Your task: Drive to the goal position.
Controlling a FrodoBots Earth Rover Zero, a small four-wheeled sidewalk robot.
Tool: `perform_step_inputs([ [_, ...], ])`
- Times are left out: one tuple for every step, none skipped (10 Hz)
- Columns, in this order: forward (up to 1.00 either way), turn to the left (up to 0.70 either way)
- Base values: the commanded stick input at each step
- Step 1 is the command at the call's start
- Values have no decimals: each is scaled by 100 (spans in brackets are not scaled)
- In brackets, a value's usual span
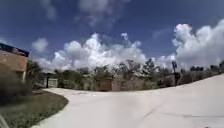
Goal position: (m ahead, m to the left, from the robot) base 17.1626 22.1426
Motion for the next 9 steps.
perform_step_inputs([
  [70, 12],
  [70, 0],
  [70, 0],
  [70, 0],
  [70, 0],
  [70, 0],
  [70, 0],
  [70, 0],
  [70, 0],
])
